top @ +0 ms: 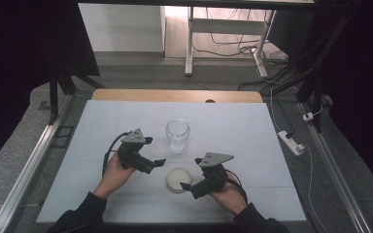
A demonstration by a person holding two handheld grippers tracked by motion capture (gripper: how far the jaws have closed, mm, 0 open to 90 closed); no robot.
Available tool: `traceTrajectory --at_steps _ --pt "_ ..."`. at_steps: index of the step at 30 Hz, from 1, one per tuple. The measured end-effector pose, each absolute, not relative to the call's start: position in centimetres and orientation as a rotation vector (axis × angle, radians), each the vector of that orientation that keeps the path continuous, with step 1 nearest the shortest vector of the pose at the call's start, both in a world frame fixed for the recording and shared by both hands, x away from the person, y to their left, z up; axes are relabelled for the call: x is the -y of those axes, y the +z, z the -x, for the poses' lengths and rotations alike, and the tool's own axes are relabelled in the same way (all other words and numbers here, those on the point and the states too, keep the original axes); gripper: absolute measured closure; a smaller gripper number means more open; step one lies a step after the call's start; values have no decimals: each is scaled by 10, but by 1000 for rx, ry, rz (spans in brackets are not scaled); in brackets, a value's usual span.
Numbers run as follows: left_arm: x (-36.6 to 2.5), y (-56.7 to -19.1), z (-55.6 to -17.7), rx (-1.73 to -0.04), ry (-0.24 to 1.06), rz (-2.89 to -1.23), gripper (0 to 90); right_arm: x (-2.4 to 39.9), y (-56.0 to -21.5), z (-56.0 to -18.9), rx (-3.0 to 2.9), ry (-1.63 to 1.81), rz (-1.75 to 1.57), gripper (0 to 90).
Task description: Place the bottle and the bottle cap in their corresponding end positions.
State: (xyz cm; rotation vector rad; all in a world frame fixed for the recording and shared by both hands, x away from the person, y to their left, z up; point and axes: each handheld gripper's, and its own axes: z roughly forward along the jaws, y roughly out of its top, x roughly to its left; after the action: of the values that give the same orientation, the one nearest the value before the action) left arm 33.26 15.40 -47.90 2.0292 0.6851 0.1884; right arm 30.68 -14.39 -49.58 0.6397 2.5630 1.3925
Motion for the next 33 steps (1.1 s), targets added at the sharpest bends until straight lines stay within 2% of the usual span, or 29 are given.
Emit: traceTrajectory --at_steps 15,33 --pt "-180 -481 -293 -734 160 -1996 0 175 -487 -297 -2505 1358 -693 0" --pt "-218 -490 -242 -819 218 -1992 0 215 -485 -282 -2420 1323 -791 0"
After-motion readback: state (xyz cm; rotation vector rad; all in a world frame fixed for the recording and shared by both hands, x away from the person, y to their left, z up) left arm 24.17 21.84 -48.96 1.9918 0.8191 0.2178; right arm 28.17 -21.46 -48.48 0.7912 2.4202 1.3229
